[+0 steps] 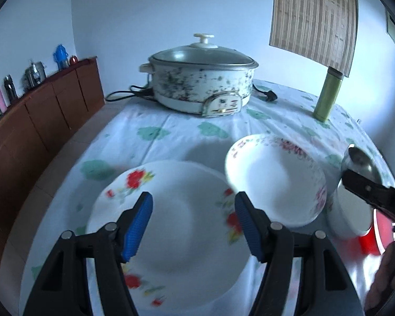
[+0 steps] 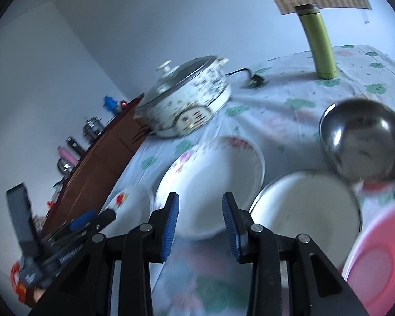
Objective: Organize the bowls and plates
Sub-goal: 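Move both grippers to the pink-rimmed plate and close on its rim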
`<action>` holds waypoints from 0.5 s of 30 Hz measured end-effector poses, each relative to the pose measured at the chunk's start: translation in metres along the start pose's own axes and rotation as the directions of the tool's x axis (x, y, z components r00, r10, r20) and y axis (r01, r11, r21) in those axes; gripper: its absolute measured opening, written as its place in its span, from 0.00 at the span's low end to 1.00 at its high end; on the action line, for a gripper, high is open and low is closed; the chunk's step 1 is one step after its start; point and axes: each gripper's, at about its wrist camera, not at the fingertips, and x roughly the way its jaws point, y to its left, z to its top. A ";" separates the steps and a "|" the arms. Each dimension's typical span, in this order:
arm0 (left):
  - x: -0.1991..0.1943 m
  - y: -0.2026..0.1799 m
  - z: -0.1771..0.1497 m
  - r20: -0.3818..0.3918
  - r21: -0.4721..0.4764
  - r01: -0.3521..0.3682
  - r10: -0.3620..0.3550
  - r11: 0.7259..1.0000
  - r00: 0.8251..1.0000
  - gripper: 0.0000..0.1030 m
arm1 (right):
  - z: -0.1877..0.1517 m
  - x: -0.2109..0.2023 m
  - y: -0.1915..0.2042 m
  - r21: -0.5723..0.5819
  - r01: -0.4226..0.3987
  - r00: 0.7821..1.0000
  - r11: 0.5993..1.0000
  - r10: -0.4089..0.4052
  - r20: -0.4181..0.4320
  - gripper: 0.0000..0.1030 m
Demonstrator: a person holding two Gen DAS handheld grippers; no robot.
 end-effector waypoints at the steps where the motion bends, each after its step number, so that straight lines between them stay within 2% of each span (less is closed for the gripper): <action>1: 0.004 -0.003 0.006 -0.015 -0.015 0.016 -0.016 1.000 1.000 0.64 | 0.007 0.005 -0.001 0.000 0.021 1.000 1.000 -0.021 0.006 0.36; 4: 0.017 -0.016 0.027 -0.039 -0.026 0.038 -0.039 0.999 0.998 0.64 | 0.024 0.022 -0.005 0.010 0.091 0.996 0.996 -0.091 0.013 0.36; 6: 0.025 -0.028 0.040 -0.031 -0.003 0.006 -0.006 1.000 1.000 0.64 | 0.033 0.038 -0.008 0.022 0.111 0.994 0.994 -0.110 -0.010 0.36; 9: 0.040 -0.035 0.055 -0.045 -0.020 -0.026 0.025 0.999 0.999 0.64 | 0.040 0.054 -0.013 0.059 0.112 0.993 0.992 -0.109 -0.049 0.36; 11: 0.055 -0.040 0.063 -0.086 -0.019 -0.063 0.061 0.998 0.994 0.64 | 0.043 0.064 -0.013 0.057 0.140 0.987 0.989 -0.135 -0.085 0.36; 15: 0.081 -0.047 0.069 -0.167 -0.007 -0.123 0.120 0.992 0.979 0.64 | 0.052 0.069 -0.022 0.070 0.188 0.980 0.980 -0.183 -0.083 0.36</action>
